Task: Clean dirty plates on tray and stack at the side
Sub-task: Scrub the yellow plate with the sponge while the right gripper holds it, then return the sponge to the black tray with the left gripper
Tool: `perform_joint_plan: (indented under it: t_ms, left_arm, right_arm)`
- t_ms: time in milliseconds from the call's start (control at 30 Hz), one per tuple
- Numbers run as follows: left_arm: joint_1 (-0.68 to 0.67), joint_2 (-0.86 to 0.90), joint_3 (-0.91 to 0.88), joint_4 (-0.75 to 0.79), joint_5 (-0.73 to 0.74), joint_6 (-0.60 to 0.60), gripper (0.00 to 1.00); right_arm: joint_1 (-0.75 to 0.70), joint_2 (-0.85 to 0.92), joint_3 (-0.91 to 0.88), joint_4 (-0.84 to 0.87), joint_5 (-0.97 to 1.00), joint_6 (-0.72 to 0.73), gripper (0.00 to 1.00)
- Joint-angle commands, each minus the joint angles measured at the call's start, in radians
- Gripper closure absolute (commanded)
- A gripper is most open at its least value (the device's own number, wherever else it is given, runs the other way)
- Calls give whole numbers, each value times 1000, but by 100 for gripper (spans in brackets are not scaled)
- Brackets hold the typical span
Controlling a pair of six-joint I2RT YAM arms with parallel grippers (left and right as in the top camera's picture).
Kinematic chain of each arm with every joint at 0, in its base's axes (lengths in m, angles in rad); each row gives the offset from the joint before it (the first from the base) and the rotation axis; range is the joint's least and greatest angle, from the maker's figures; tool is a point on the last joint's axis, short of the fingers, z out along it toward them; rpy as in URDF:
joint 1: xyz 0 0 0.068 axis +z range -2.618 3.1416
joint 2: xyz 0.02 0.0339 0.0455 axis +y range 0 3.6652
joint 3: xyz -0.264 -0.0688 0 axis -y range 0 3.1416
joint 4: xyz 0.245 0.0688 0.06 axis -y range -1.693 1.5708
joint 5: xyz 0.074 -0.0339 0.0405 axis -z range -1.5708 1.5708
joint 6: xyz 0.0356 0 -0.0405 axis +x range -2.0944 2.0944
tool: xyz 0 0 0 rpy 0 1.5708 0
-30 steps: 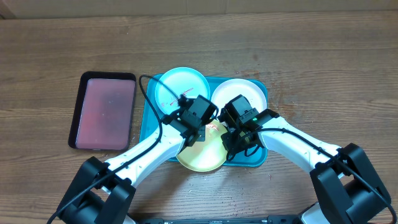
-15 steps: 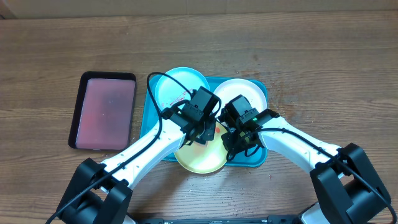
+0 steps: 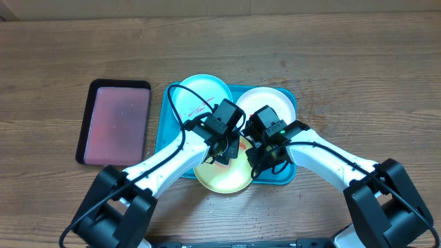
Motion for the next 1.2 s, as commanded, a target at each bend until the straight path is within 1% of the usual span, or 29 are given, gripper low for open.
perform_joint_plan:
  t_ms: [0,100,200,300,400,500,600,667,767,800,867,900,1000,1100,1167]
  left_arm:
    - [6,47,-7,3,-55,-60,96]
    - [8,39,3,-22,-179,-71,96]
    - [15,21,36,-83,-251,-69,96]
    - [23,-16,69,-114,-235,-23,96]
    - [27,-68,87,-109,-163,31,96]
    - [27,-114,93,-108,-137,55,96]
    - [52,-162,93,-127,-142,55,96]
    - [86,-187,93,-144,-142,55,96]
    - [172,-216,93,-173,-140,68,96]
    - [238,-225,93,-180,-120,103,96]
    - [298,-226,93,-180,-86,154,96]
    - [332,-225,93,-180,-70,180,96]
    - [420,-225,93,-180,-59,226,96]
    - [495,-224,93,-179,-58,231,96]
    - [538,-222,93,-179,-58,233,96]
  right_arm:
    - [4,5,19,-8,11,2,82]
    - [4,5,19,-8,11,2,82]
    - [4,5,19,-8,11,2,82]
    - [4,5,19,-5,30,2,82]
    - [4,5,19,-3,37,2,81]
    - [4,5,19,-2,37,2,69]
    - [4,5,19,4,36,2,68]
    - [4,5,18,9,17,2,69]
    - [5,5,18,16,-49,2,80]
    - [5,5,18,23,-54,2,86]
    - [5,5,18,39,-53,2,91]
    - [5,5,19,46,-53,2,95]
    - [5,1,35,39,-53,2,96]
    - [5,-11,72,29,-39,3,96]
    - [5,-24,108,15,5,3,96]
